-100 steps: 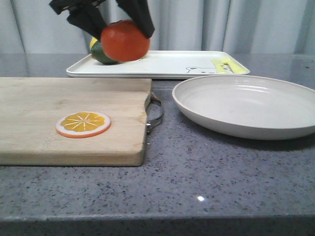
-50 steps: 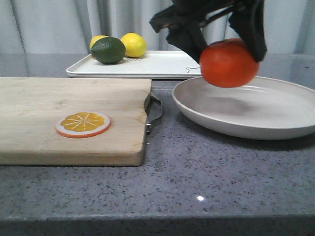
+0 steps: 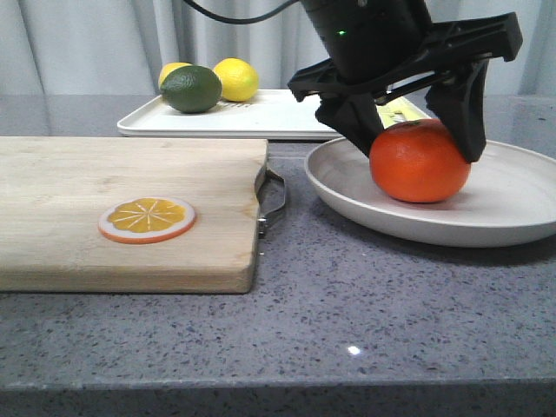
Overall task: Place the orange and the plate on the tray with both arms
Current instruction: 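Carry the orange with the left gripper and lower it onto the white plate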
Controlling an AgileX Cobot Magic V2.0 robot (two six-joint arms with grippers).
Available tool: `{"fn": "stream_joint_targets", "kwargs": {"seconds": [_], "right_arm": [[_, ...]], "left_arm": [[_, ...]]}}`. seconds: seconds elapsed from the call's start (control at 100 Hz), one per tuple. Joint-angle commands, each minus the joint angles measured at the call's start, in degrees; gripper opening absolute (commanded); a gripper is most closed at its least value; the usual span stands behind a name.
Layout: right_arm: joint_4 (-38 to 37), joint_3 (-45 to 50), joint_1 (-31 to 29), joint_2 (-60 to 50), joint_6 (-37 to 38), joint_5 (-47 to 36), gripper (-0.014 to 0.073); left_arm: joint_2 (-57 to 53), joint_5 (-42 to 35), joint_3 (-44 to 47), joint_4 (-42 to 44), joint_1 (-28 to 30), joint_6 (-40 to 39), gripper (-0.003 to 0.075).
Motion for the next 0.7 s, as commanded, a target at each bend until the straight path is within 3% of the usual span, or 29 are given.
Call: {"fn": "stream_joint_targets", "kwargs": {"seconds": [0.0,0.07,0.18,0.69], "right_arm": [[-0.08,-2.12,-0.39,0.62,0.01,-4.08,-0.0064],[-0.08,-2.12,-0.39,0.62,0.01,-4.08,-0.0064],[-0.08,-2.12,-0.39,0.62,0.01,-4.04,-0.0064],[-0.08,-2.12,-0.39,0.62,0.01,-3.93,-0.0064]], "left_arm": [[-3.09,-2.32,-1.91,0.04,-0.40,0.20,0.0456],[-3.09,-2.22,-1.91,0.31,-0.40,0.20,0.0559],[-3.09,-2.09,-1.91,0.31,-0.40,0.20,0.0636],[-3.57,5.03,-11.40,0.91,-0.09,0.24,0.0638]]}}
